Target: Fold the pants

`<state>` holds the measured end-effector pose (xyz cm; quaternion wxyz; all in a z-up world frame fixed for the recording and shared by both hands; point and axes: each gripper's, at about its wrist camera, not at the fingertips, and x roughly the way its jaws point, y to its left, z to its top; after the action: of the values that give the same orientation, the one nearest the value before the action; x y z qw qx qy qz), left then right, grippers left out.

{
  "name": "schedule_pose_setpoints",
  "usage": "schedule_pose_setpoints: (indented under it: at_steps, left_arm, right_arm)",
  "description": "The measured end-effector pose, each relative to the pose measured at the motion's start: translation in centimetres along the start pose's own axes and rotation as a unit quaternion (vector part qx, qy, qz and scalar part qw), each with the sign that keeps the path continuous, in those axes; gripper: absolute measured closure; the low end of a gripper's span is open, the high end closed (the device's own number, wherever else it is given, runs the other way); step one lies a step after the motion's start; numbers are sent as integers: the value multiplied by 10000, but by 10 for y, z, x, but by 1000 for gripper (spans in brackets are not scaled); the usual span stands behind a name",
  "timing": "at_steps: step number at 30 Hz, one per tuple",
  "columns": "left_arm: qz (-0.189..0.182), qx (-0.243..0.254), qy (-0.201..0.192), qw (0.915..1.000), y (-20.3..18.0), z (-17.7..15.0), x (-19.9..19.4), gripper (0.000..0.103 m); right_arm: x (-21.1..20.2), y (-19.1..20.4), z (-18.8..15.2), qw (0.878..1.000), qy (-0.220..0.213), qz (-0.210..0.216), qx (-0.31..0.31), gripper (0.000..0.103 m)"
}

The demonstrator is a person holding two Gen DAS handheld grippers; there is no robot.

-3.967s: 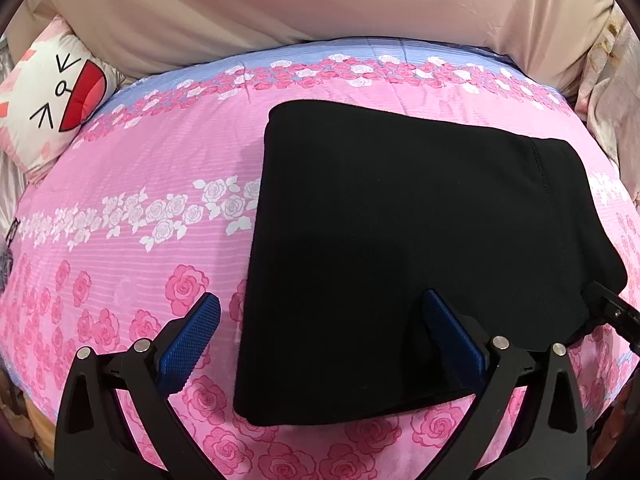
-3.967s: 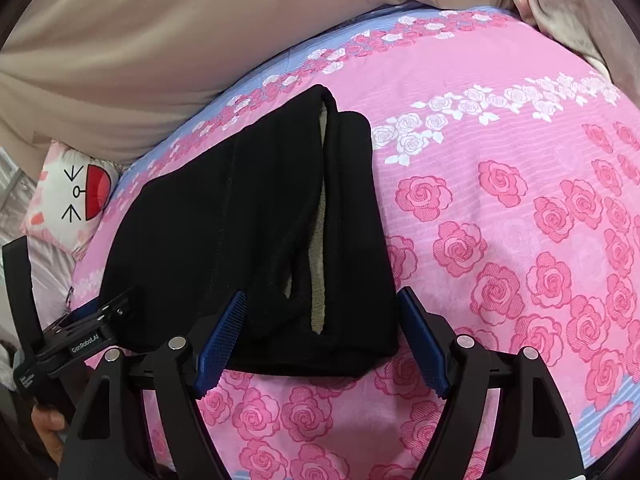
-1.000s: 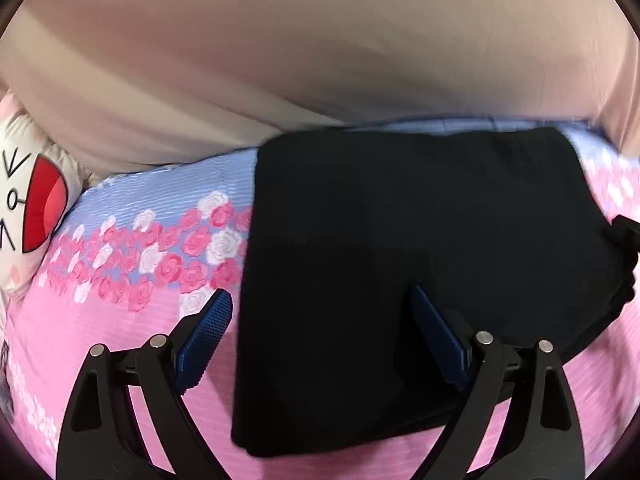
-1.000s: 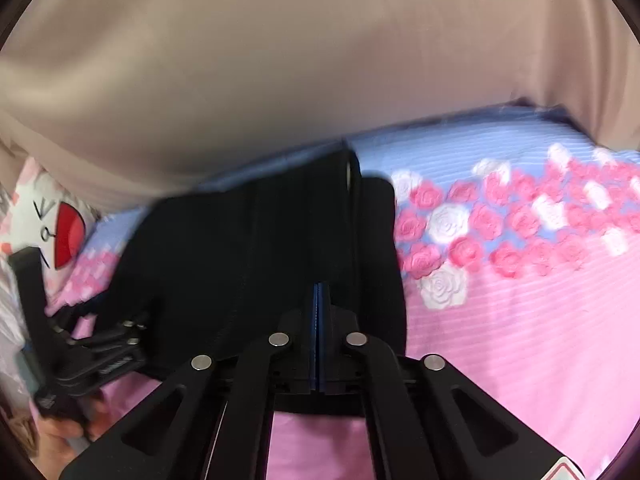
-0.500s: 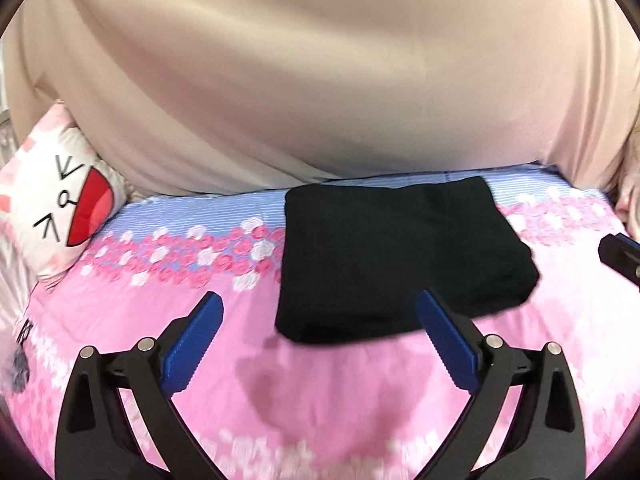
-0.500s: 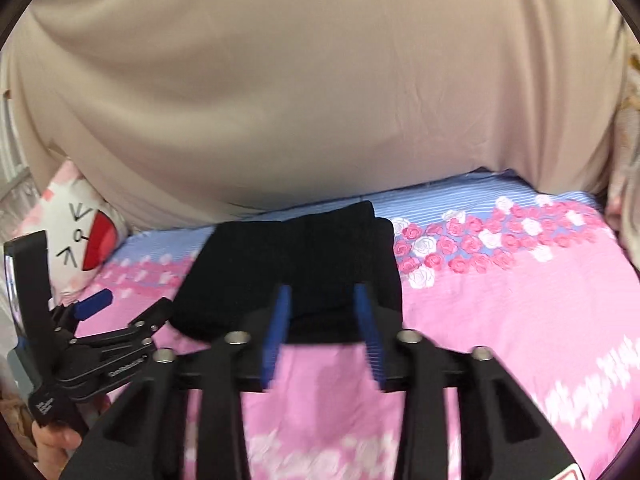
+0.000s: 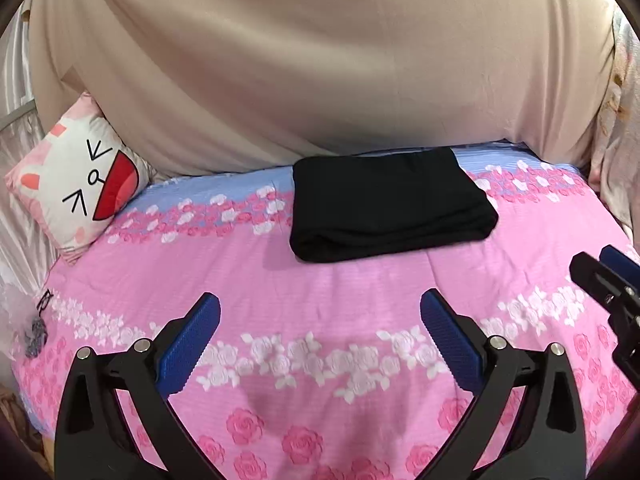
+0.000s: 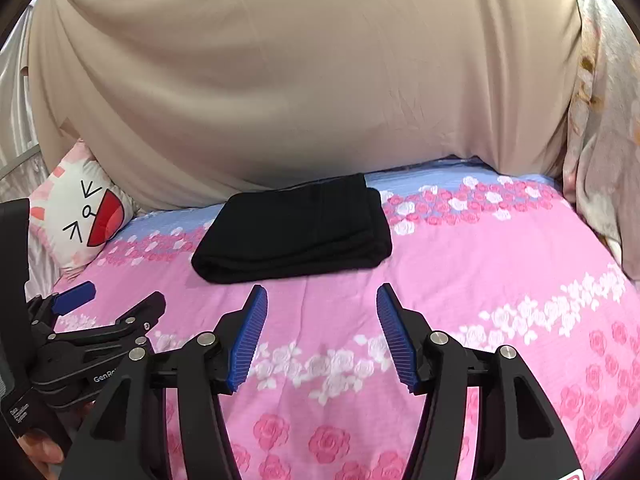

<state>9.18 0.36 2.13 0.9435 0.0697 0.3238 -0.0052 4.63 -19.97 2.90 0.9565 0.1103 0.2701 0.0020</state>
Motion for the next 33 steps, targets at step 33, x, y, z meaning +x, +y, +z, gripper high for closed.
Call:
schedule_pose_setpoints:
  at_steps: [33]
  left_arm:
    - [-71,-219,252,9994,19,-11,15,5]
  right_arm:
    - [7,15,-13,9995,213,-144,-171,40]
